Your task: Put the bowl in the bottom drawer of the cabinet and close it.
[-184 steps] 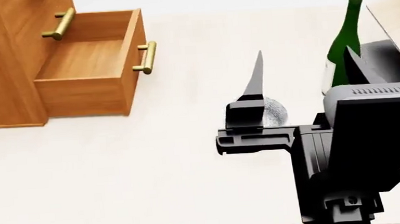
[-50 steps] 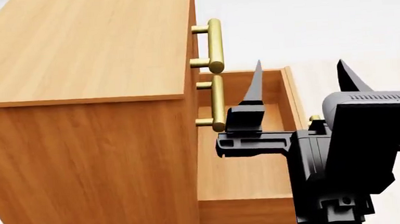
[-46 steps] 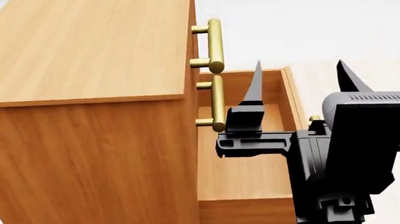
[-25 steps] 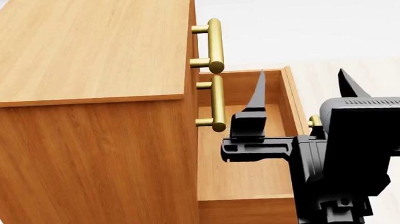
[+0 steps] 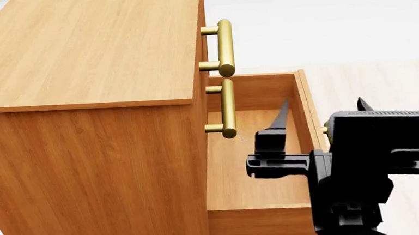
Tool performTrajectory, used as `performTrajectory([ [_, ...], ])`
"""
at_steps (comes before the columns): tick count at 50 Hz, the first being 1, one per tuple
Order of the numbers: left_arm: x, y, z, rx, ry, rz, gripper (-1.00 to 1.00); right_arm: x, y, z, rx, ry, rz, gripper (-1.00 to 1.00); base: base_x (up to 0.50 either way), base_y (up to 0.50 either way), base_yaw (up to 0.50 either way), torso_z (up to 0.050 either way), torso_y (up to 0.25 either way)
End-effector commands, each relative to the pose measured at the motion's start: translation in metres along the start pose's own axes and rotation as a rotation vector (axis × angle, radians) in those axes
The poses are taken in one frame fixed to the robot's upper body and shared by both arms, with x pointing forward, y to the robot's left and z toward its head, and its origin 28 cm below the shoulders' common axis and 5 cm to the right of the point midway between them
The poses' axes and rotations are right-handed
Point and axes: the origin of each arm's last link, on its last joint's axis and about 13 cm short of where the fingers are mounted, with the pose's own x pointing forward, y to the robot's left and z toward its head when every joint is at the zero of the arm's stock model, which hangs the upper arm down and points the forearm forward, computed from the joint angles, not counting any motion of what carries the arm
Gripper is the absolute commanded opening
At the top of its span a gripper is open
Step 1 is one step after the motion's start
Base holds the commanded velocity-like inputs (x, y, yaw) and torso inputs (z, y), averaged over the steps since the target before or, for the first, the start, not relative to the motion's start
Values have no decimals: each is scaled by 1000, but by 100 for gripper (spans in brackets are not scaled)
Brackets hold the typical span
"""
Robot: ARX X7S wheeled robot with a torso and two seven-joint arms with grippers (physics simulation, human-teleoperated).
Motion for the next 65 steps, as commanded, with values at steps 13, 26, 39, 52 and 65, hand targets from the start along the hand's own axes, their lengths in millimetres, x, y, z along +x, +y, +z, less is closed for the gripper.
performTrajectory([
  [13,0,0,0,1,-1,-1,100,16,-6,-23,-58,211,-23,100,0,0,0,0,0],
  [26,0,0,1,0,-1,1,100,23,-5,-22,-98,308,-63,100,0,0,0,0,0],
  [39,0,0,0,6,-4,0,100,27,-6,-19,-127,399,-42,100,0,0,0,0,0],
  [52,0,0,1,7,-6,0,100,32,-8,-13,-128,504,-52,100,0,0,0,0,0],
  [65,0,0,-1,8,-8,1,100,37,-10,-9,-139,547,-38,100,0,0,0,0,0],
])
